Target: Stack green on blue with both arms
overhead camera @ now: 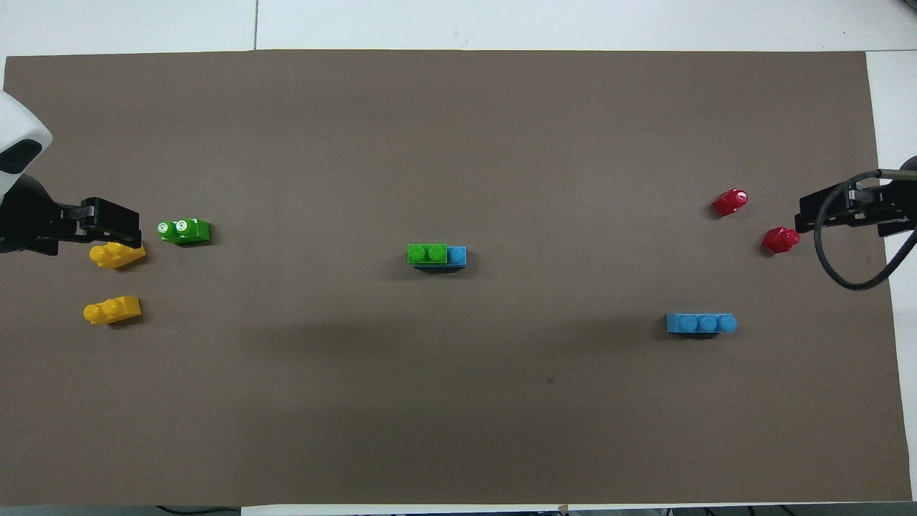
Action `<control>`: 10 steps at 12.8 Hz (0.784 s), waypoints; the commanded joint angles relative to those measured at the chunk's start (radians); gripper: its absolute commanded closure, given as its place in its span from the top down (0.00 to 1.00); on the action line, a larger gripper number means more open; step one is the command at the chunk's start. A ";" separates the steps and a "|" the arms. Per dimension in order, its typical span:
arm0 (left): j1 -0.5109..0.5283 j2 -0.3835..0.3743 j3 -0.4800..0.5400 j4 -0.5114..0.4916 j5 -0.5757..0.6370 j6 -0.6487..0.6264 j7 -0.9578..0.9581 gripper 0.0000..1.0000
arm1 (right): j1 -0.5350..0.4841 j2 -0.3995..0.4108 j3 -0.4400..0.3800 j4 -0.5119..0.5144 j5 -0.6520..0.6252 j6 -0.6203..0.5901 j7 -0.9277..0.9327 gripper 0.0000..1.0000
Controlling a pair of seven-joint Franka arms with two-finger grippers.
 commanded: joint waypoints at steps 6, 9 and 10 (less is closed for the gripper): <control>-0.003 -0.010 0.010 0.008 -0.008 -0.017 0.002 1.00 | -0.005 -0.006 0.010 -0.001 -0.025 0.002 0.022 1.00; -0.001 -0.022 0.011 0.005 -0.008 -0.019 0.001 1.00 | -0.004 -0.006 0.010 -0.001 -0.025 0.002 0.022 1.00; 0.000 -0.027 0.011 0.005 -0.008 -0.022 0.001 1.00 | -0.004 -0.006 0.010 -0.001 -0.025 0.002 0.023 1.00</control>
